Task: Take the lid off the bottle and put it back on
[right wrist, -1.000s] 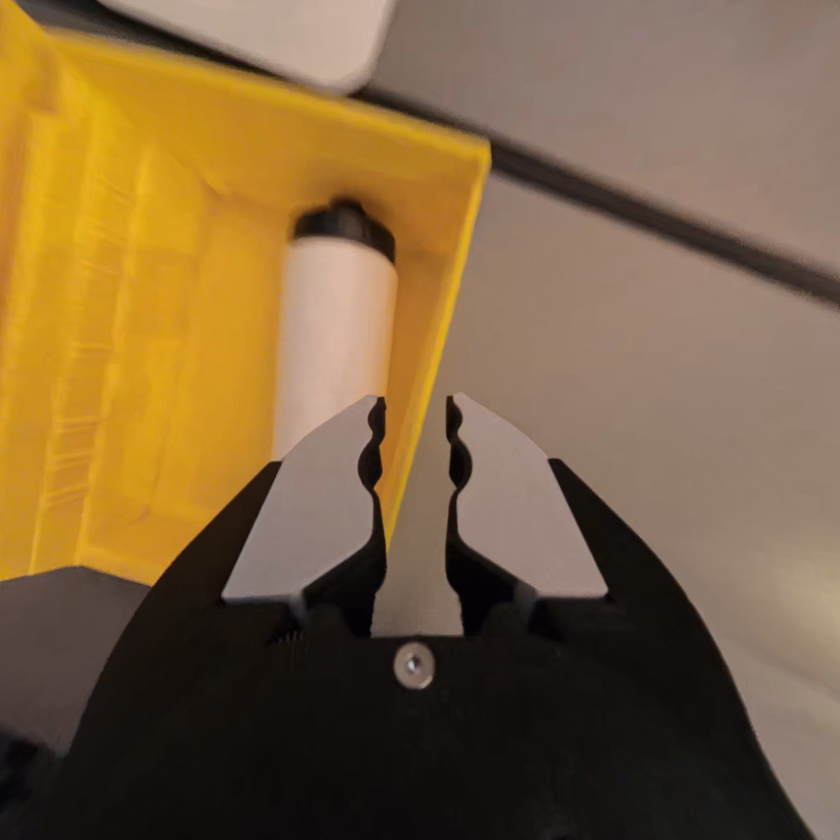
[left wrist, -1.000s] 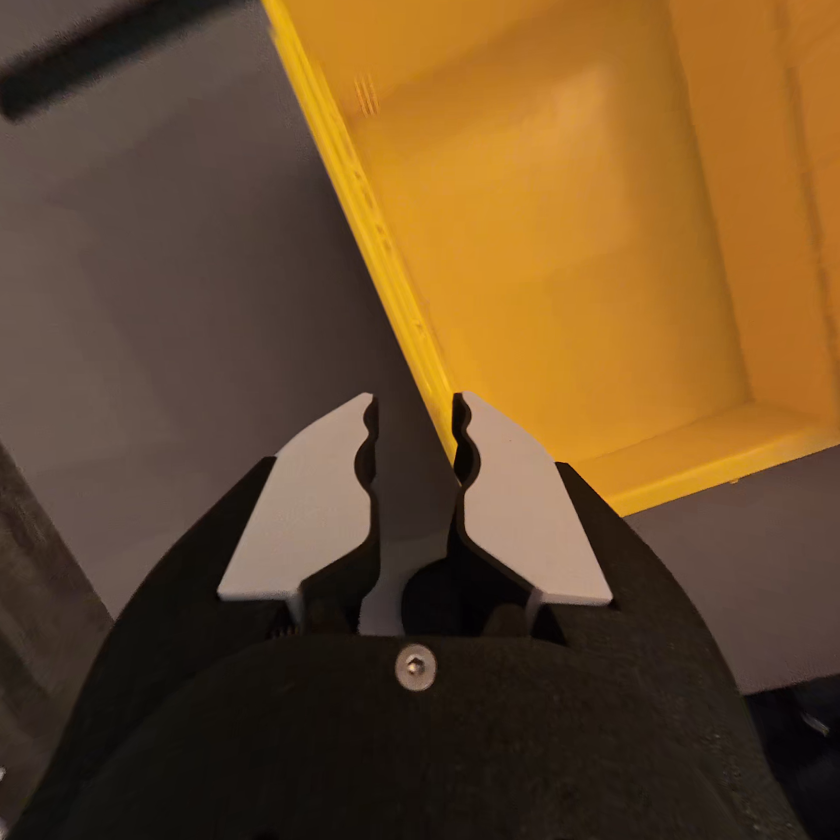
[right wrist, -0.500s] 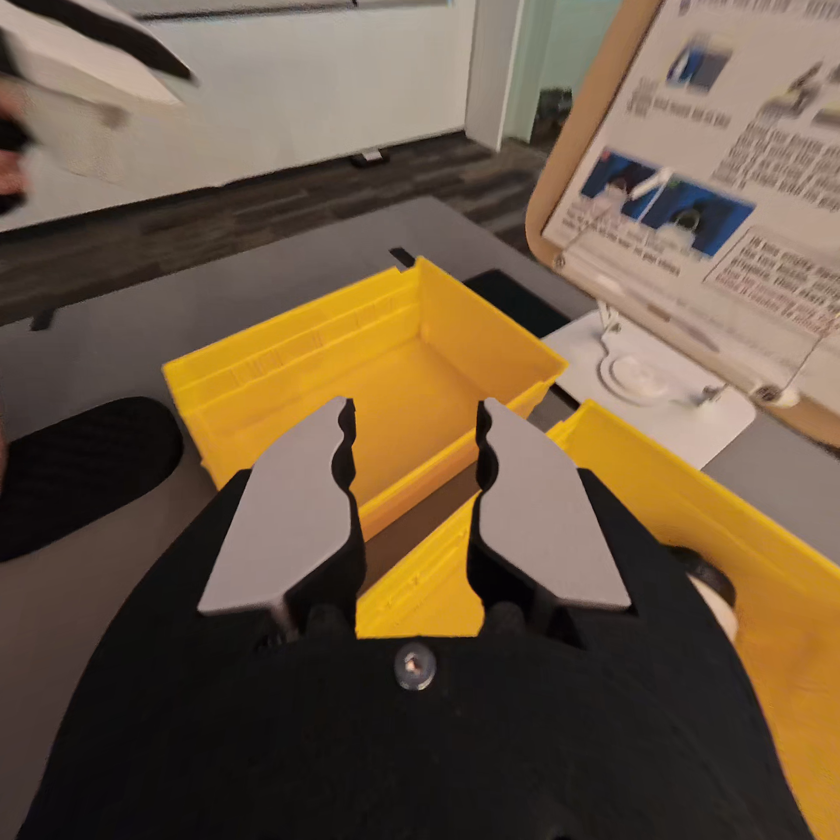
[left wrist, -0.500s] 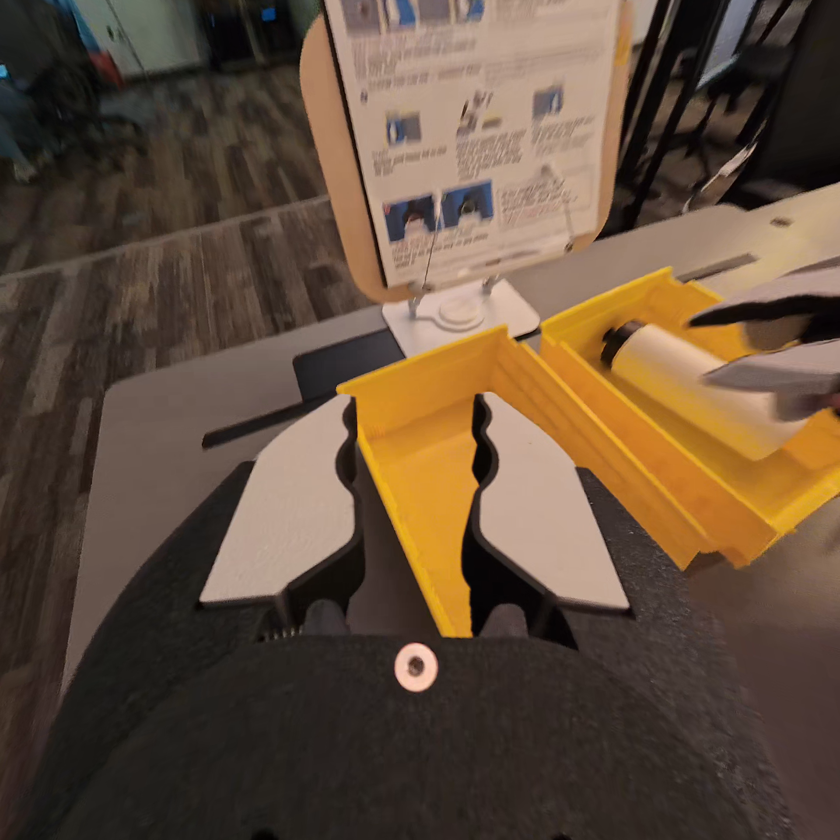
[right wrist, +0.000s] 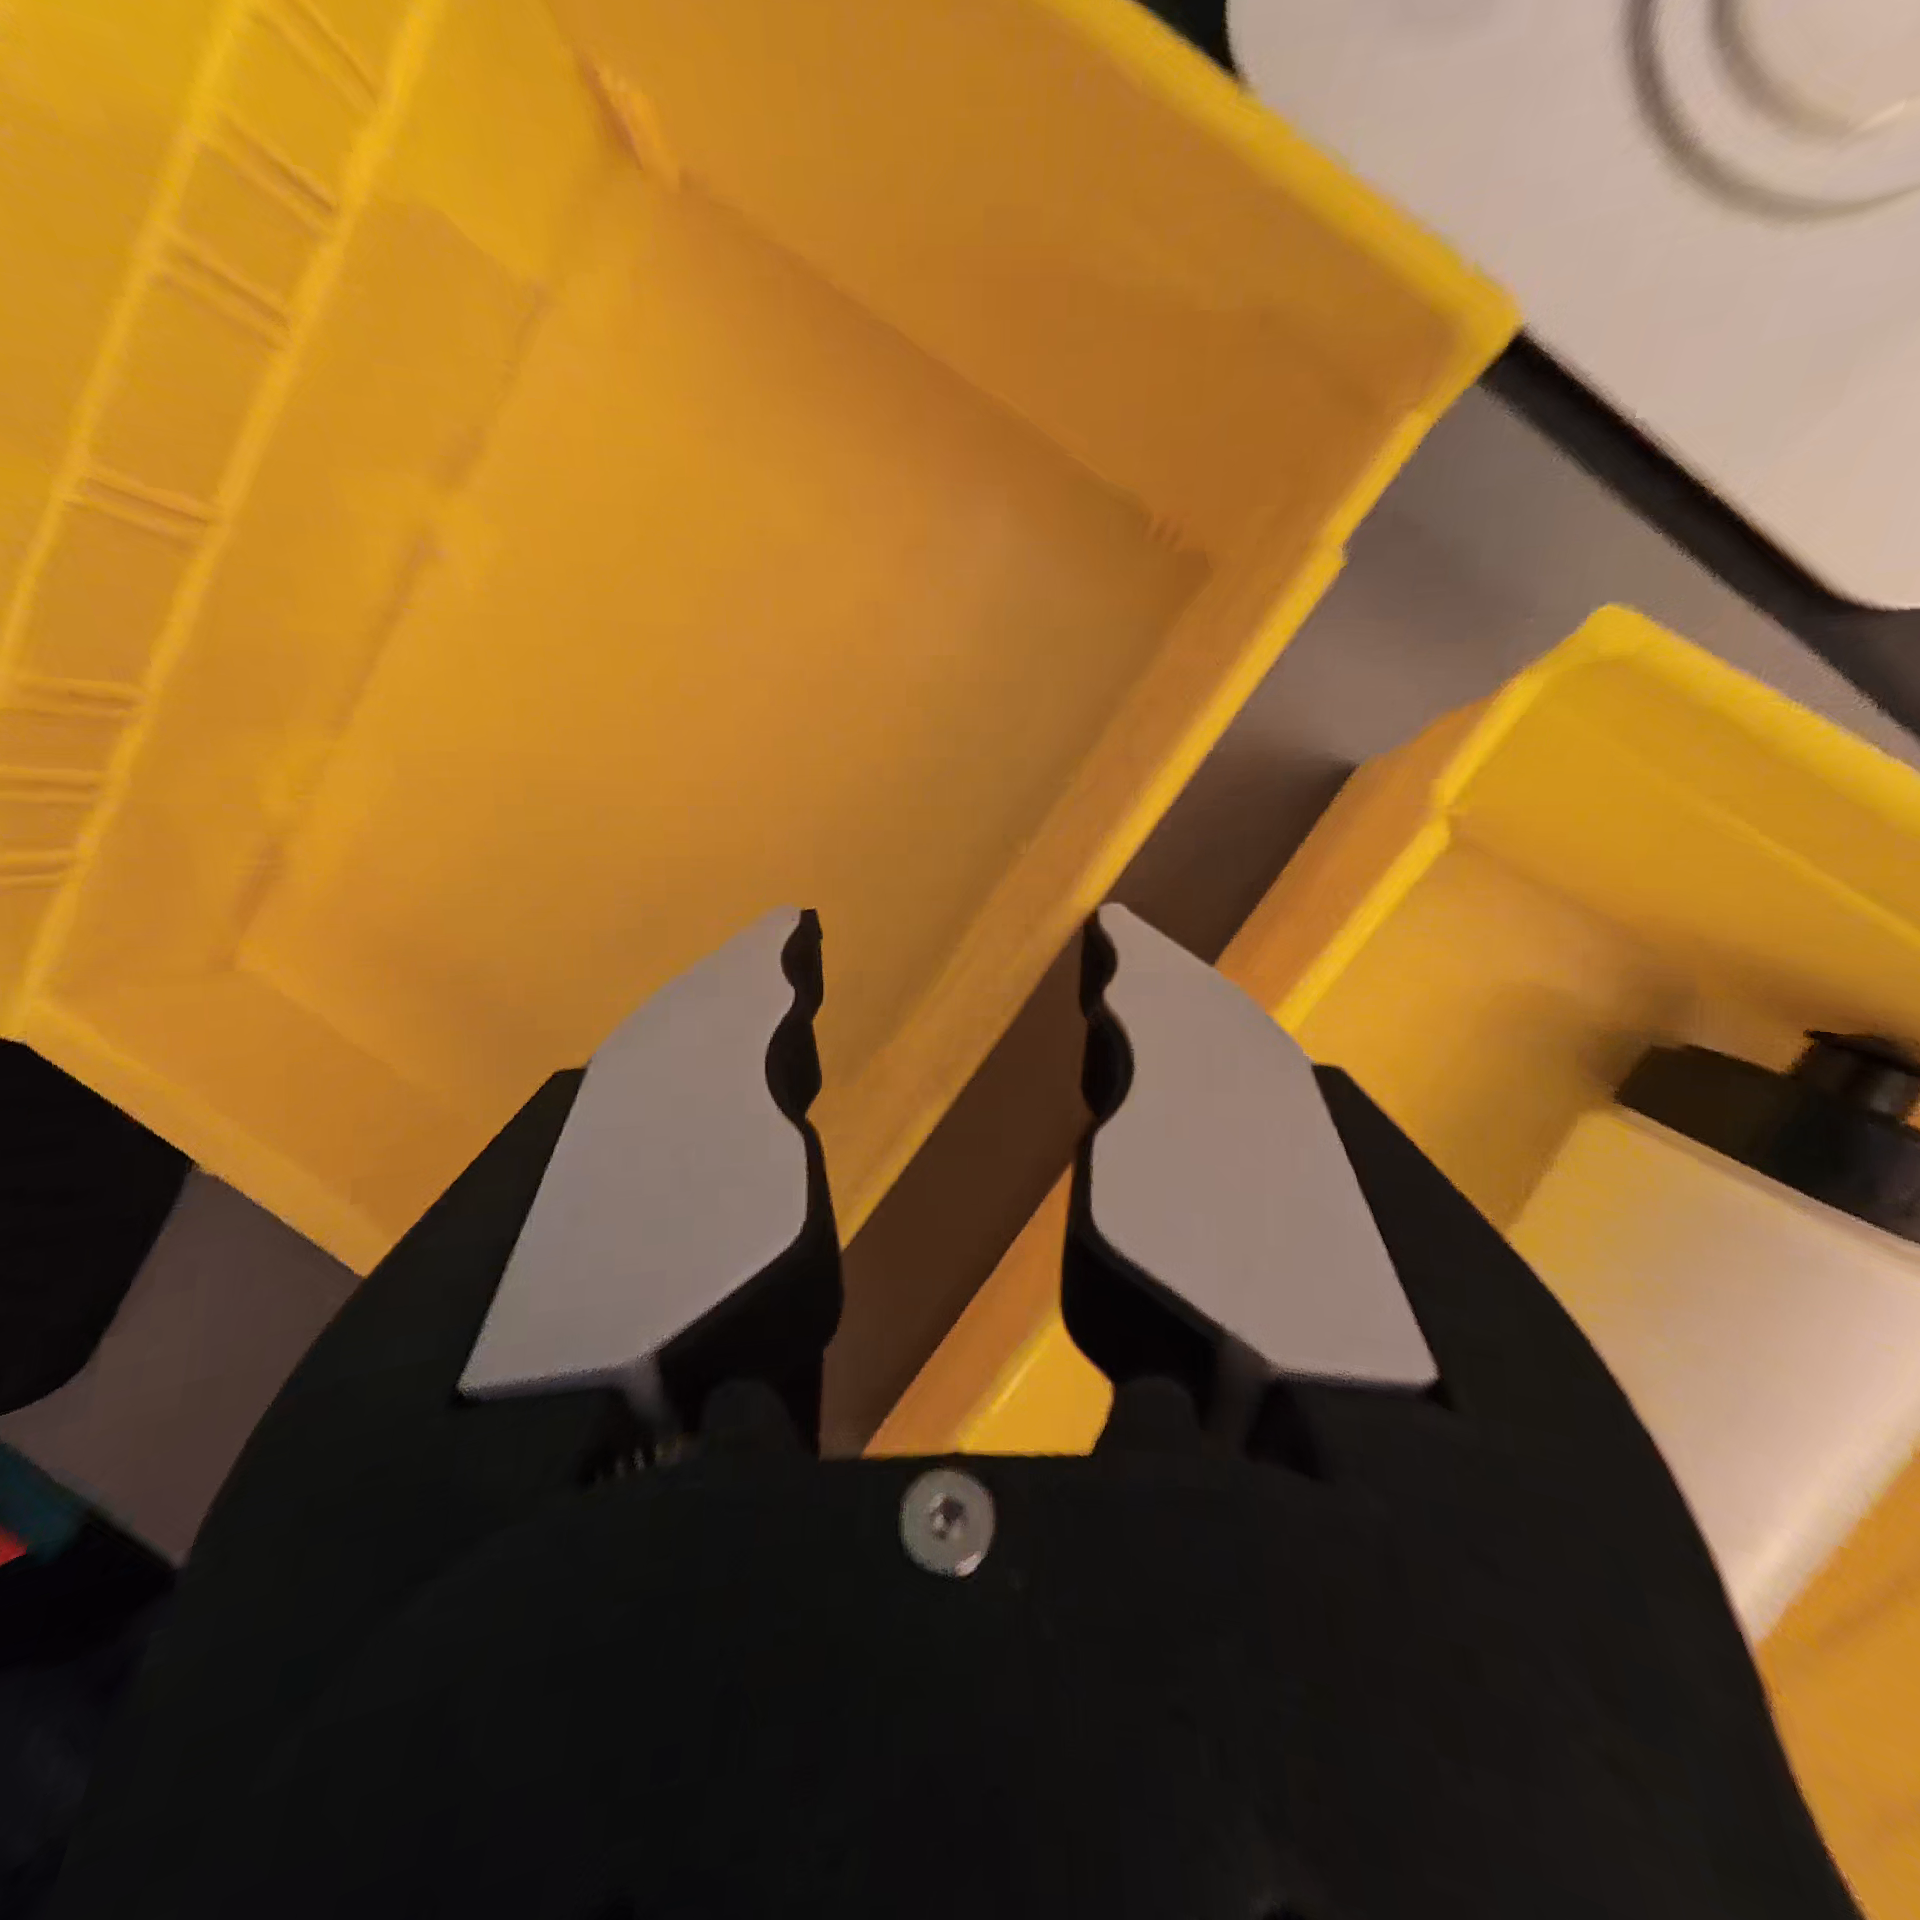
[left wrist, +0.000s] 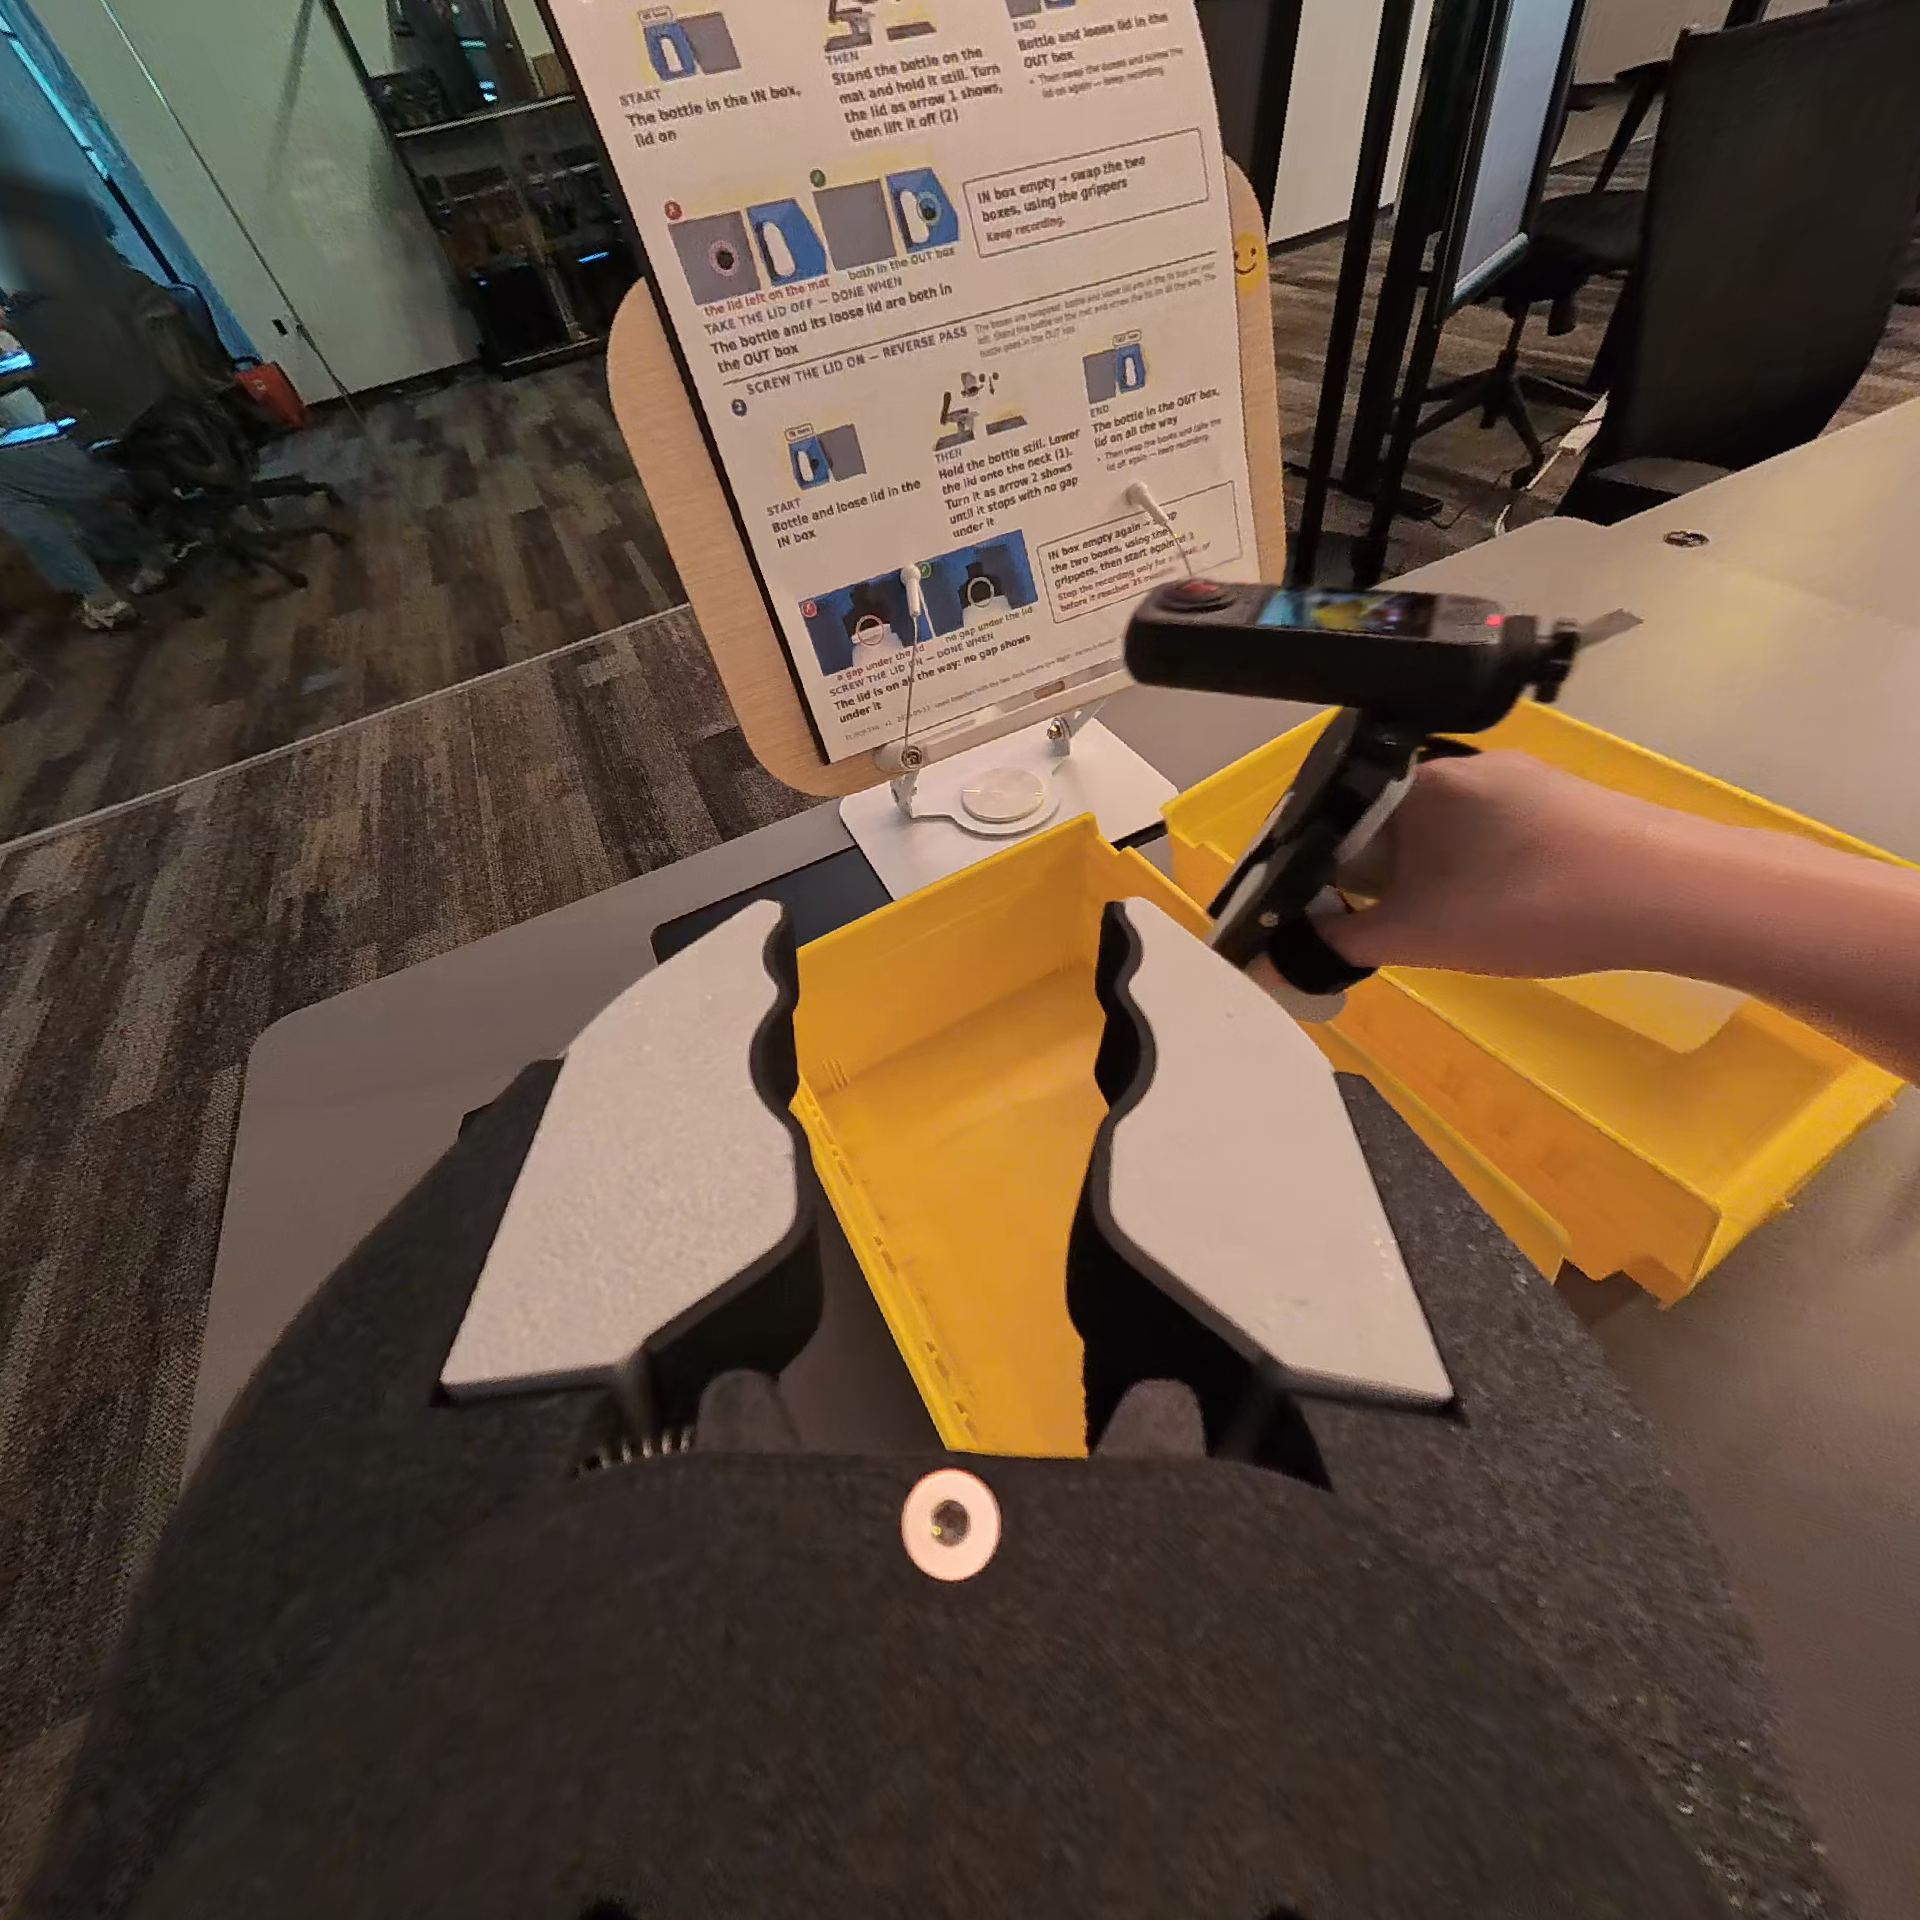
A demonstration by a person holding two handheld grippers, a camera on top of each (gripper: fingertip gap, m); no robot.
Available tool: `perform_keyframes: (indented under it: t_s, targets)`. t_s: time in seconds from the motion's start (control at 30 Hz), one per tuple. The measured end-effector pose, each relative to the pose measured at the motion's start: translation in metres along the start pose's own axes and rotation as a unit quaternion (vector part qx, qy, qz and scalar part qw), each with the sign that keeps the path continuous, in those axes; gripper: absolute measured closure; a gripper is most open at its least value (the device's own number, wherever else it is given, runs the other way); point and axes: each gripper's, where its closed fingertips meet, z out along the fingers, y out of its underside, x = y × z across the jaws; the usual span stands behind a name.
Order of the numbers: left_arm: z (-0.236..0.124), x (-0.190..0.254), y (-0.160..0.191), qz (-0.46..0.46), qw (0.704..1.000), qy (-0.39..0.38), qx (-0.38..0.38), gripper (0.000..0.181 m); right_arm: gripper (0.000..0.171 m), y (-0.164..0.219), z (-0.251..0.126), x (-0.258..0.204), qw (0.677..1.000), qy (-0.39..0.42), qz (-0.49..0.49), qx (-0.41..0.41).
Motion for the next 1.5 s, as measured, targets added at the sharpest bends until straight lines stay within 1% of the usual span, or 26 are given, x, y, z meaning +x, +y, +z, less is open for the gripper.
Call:
perform_keyframes:
  t_s: [0.1,0.23,0.3,0.37,0.47,0.5,0.6,0.67,0.77,0.87,0.9,0.93,0.97,1.03,1.07,1.2,1.27,1.33,1.4,1.5]
  targets:
    - [0.000,0.002,-0.001,0.002,1.000,0.005,0.001,0.126,0.127,-0.002,0.007,0.007,0.998,0.045,0.002,-0.040]
    - [0.001,0.004,0.002,0.004,1.000,0.012,-0.008,0.126,0.126,-0.005,0.014,0.008,0.993,0.079,0.020,-0.089]
    - [0.001,0.006,0.003,0.008,1.000,0.013,-0.012,0.126,0.126,-0.008,0.016,0.006,0.991,0.090,0.022,-0.099]
    - [0.001,0.007,0.003,0.011,1.000,0.015,-0.014,0.126,0.130,-0.012,0.019,0.006,0.989,0.104,0.020,-0.100]
    - [0.001,0.009,0.003,0.012,1.000,0.019,-0.016,0.126,0.132,-0.014,0.028,0.008,0.987,0.114,0.039,-0.106]
    - [0.002,0.010,0.004,0.013,1.000,0.020,-0.017,0.126,0.135,-0.017,0.029,0.009,0.987,0.116,0.045,-0.100]
    - [0.003,0.011,0.006,0.016,0.999,0.022,-0.023,0.126,0.142,-0.020,0.030,0.009,0.987,0.105,0.076,-0.095]
    - [0.004,0.013,0.007,0.019,0.999,0.023,-0.026,0.126,0.137,-0.021,0.031,0.004,0.988,0.087,0.086,-0.093]
    - [0.005,0.015,0.008,0.023,0.999,0.025,-0.032,0.126,0.141,-0.023,0.034,0.007,0.987,0.077,0.117,-0.080]
    - [0.007,0.016,0.011,0.027,0.999,0.026,-0.039,0.126,0.141,-0.004,0.049,0.006,0.980,0.063,0.138,-0.127]
    - [0.008,0.016,0.011,0.029,0.998,0.026,-0.041,0.126,0.146,0.002,0.055,0.004,0.977,0.056,0.142,-0.147]
    - [0.008,0.017,0.012,0.029,0.998,0.026,-0.042,0.126,0.158,0.007,0.058,0.004,0.975,0.056,0.141,-0.160]
    - [0.008,0.017,0.012,0.030,0.998,0.026,-0.042,0.126,0.164,0.005,0.060,0.002,0.977,0.041,0.141,-0.154]
    - [0.008,0.017,0.012,0.030,0.998,0.027,-0.042,0.126,0.166,0.004,0.061,-0.002,0.974,0.010,0.166,-0.153]
    - [0.008,0.016,0.012,0.030,0.998,0.027,-0.044,0.126,0.166,0.005,0.060,-0.001,0.974,0.012,0.161,-0.158]
    - [0.005,0.012,0.011,0.023,0.999,0.019,-0.041,0.126,0.166,0.012,0.050,-0.005,0.965,0.004,0.162,-0.206]
    - [-0.001,0.009,0.005,0.012,0.999,0.015,-0.026,0.125,0.166,0.014,0.037,-0.010,0.960,0.000,0.152,-0.236]
    - [-0.013,0.010,-0.005,-0.006,1.000,0.018,0.003,0.126,0.166,0.010,0.019,-0.014,0.958,-0.006,0.143,-0.248]
    - [-0.032,0.025,-0.023,-0.032,0.996,0.063,0.052,0.126,0.166,-0.001,-0.002,-0.019,0.962,-0.016,0.131,-0.240]
    - [-0.073,0.049,-0.053,-0.076,0.977,0.135,0.147,0.133,0.166,-0.014,-0.046,-0.015,0.967,-0.032,0.117,-0.224]
